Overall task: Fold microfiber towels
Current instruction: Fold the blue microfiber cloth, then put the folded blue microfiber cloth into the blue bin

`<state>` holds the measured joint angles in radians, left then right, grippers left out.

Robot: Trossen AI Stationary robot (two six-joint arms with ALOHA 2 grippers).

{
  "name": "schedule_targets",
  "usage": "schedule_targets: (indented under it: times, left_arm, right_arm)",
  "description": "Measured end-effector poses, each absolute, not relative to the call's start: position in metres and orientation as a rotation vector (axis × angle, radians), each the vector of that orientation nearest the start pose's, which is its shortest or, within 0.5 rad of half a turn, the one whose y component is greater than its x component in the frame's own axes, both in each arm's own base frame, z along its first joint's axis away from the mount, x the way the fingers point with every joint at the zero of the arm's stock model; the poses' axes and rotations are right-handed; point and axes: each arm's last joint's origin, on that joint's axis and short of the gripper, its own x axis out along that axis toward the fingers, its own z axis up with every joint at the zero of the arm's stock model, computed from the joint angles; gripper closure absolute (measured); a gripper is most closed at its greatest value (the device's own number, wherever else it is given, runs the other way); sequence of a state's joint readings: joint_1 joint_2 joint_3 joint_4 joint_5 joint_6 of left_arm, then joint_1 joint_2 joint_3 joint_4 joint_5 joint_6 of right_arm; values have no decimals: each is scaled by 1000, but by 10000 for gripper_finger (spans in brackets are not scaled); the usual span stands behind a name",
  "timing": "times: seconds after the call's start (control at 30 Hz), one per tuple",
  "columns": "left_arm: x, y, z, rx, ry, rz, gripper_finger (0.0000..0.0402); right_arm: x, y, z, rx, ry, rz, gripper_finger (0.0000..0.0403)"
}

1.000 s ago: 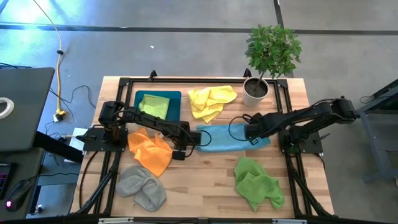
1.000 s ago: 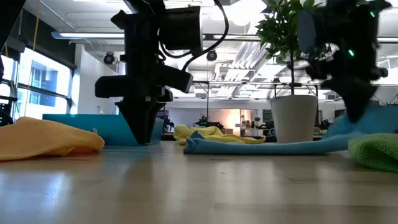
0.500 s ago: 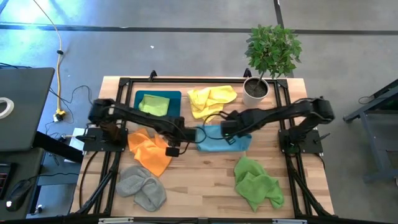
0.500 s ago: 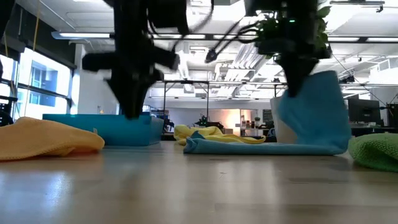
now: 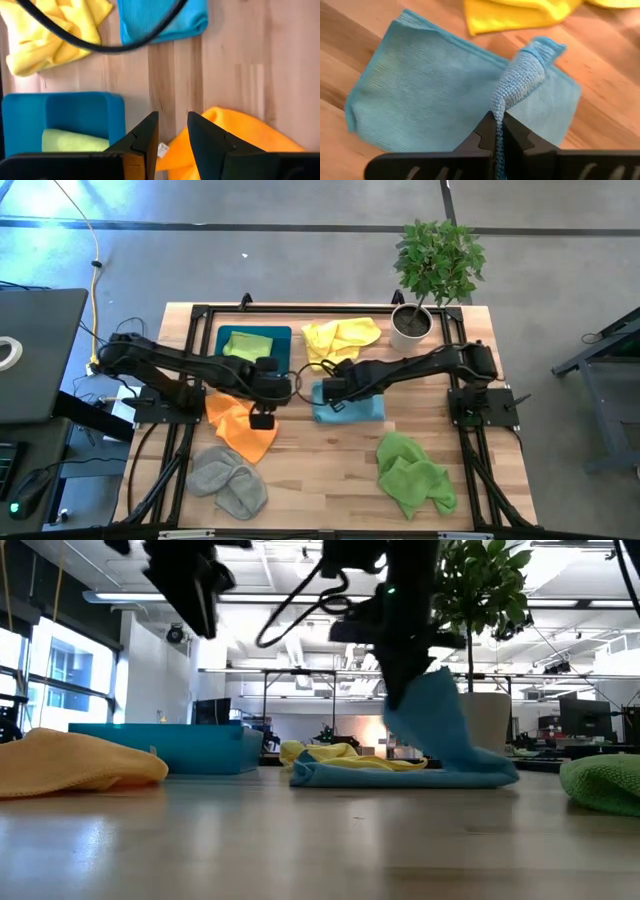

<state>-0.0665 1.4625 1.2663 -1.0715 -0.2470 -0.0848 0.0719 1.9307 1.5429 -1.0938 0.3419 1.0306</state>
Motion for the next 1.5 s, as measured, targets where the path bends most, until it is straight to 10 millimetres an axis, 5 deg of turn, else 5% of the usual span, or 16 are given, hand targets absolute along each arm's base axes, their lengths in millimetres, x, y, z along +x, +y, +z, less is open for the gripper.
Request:
schedule_targets:
  times: [0.3,0.7,1.03,1.17,1.37,1.5]
  left_arm:
    - [247,-25,311,99,1153,193,307]
    - [242,-34,314,123,1142,177,307]
    - [241,-34,313,102,1150,194,307]
    - [241,-34,313,83,1148,206,307]
    - [241,-34,313,71,1144,213,307]
    - [244,-35,313,49,1119,222,307]
  right_arm:
    - [388,21,216,587,1052,-833,402]
    - [399,29,220,552,922,-775,397]
    - [408,38,225,413,886,-617,263]
    - [402,38,231,370,928,-591,226]
    - [379,44,247,140,1052,-537,220]
    - [350,41,262,-24,1132,-681,224]
